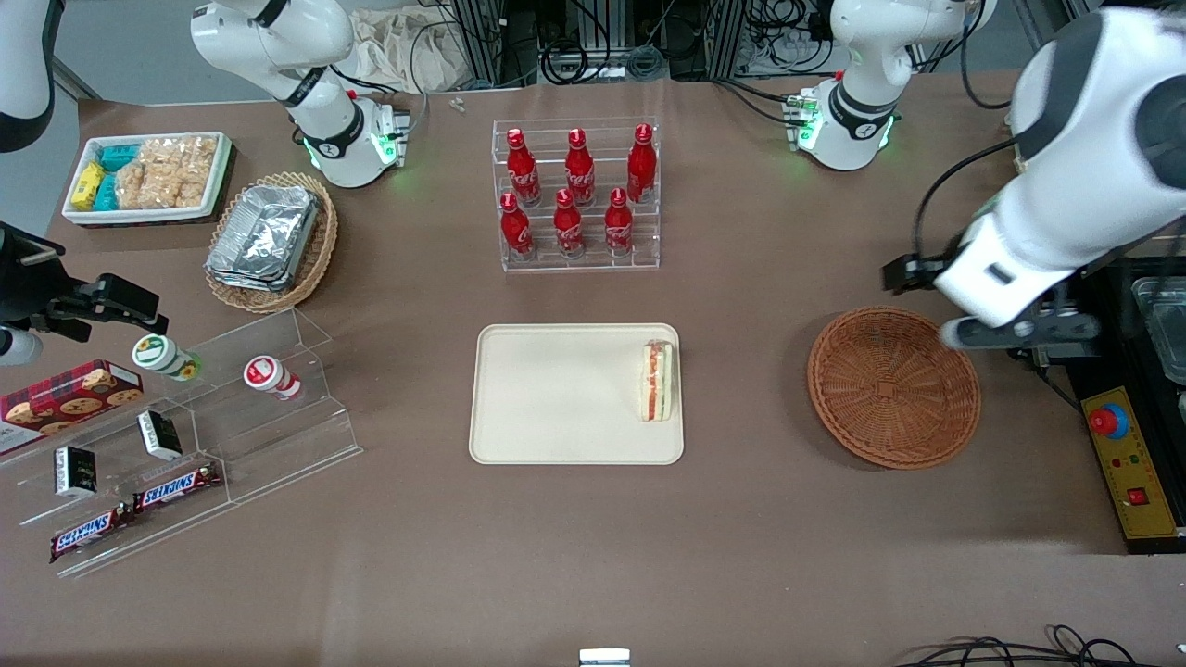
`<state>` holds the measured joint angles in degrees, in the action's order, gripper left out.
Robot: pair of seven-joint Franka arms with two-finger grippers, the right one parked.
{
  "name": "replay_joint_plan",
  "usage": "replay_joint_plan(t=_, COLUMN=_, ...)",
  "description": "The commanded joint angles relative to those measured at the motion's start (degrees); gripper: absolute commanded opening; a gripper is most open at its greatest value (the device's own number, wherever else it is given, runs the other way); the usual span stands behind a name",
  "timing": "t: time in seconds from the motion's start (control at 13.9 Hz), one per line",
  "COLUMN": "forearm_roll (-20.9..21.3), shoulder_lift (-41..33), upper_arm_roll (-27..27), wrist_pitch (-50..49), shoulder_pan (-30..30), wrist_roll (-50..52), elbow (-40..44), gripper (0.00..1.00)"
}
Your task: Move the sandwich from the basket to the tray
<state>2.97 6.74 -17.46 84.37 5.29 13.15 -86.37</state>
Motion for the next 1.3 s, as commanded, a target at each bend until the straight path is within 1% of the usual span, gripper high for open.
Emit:
replay_joint_plan(t=0.0, forearm_roll=-1.65, shoulder_lift=-5.93, upper_arm_roll=6.27, wrist_pitch=-0.09, shoulder_pan=-3.25, wrist_roll=-2.17, elbow=-5.81, gripper=1.0)
replay_joint_plan(t=0.07, forearm_roll=-1.65, shoulder_lift=-7.34, upper_arm_roll=8.21, wrist_pitch=0.17, shoulder_pan=-4.66, wrist_roll=-2.17, elbow=-7.57, gripper=1.0)
replay_joint_plan(t=0.29, forearm_roll=-1.91, shoulder_lift=-6.39, upper_arm_roll=8.76, wrist_pitch=0.18, shoulder_pan=-5.11, wrist_roll=-1.64, elbow=-6.01, gripper=1.0)
replay_joint_plan(t=0.43, forearm_roll=-4.1, shoulder_lift=-6.38, upper_arm_roll=8.93, wrist_pitch=-0.09, shoulder_pan=-4.94, wrist_roll=-2.08, elbow=-5.3, gripper=1.0)
replay_joint_plan(t=0.51, forearm_roll=-4.54, shoulder_lift=-6.65, upper_arm_roll=9.2, wrist_pitch=0.0, shoulder_pan=-4.93, wrist_roll=-2.08, elbow=-5.38, gripper=1.0)
replay_joint_plan(t=1.23, forearm_roll=-4.02, shoulder_lift=-12.27, upper_arm_roll=9.55, wrist_pitch=2.99, shoulder_pan=-4.85, wrist_roll=-2.25, elbow=-11.71, gripper=1.0)
